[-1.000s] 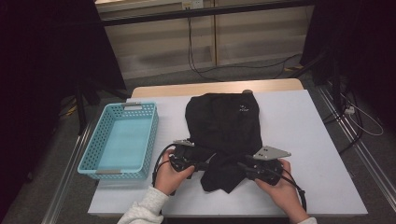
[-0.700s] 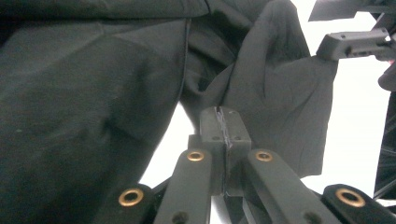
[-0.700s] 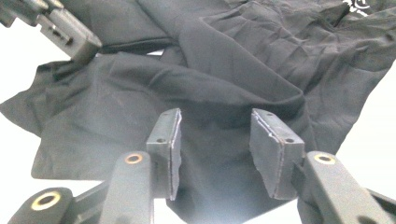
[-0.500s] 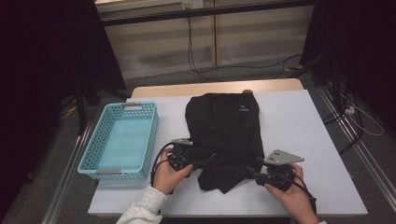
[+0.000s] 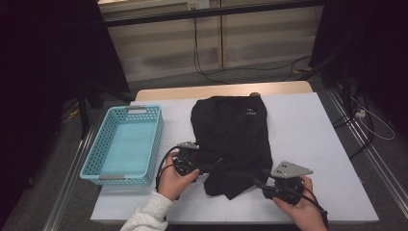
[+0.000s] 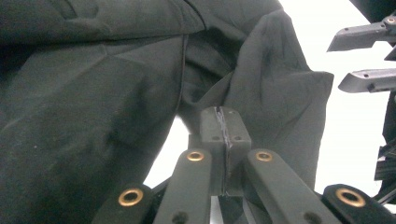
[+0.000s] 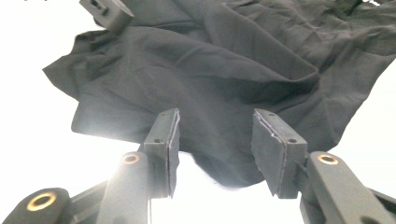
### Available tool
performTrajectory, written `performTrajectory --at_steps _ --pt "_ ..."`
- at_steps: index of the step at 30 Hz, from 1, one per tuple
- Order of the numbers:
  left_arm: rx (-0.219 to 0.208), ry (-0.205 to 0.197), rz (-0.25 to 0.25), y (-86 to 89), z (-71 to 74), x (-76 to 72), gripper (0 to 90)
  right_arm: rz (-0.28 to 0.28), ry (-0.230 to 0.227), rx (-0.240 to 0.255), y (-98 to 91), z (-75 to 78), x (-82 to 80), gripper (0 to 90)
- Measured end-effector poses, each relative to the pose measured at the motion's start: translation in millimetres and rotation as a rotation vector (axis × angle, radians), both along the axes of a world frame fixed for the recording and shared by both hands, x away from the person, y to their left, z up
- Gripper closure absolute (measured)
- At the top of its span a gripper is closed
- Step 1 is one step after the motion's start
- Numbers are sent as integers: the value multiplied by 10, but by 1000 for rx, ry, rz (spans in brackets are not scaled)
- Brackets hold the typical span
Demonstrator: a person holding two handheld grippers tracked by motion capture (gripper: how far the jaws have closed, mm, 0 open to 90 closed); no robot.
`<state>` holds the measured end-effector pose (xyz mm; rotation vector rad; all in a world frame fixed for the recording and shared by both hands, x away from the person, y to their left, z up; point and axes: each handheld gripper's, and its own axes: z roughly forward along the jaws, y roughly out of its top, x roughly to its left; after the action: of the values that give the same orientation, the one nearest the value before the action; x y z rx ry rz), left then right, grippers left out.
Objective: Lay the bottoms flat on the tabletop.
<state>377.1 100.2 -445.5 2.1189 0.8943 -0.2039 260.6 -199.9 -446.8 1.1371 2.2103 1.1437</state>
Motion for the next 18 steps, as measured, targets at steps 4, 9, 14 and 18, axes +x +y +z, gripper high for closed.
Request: performTrajectory --at_steps 4,9,14,18 --pt "5 15 -10 -34 -32 -5 899 34 11 -8 93 -57 -1 543" --pt "12 14 -23 -57 -39 -7 899 77 25 -18 207 -130 54 640" --pt "4 22 -23 -51 -37 0 900 113 72 -30 245 -186 116 822" --pt "-4 23 -19 -38 -27 6 900 139 84 -26 233 -167 148 900"
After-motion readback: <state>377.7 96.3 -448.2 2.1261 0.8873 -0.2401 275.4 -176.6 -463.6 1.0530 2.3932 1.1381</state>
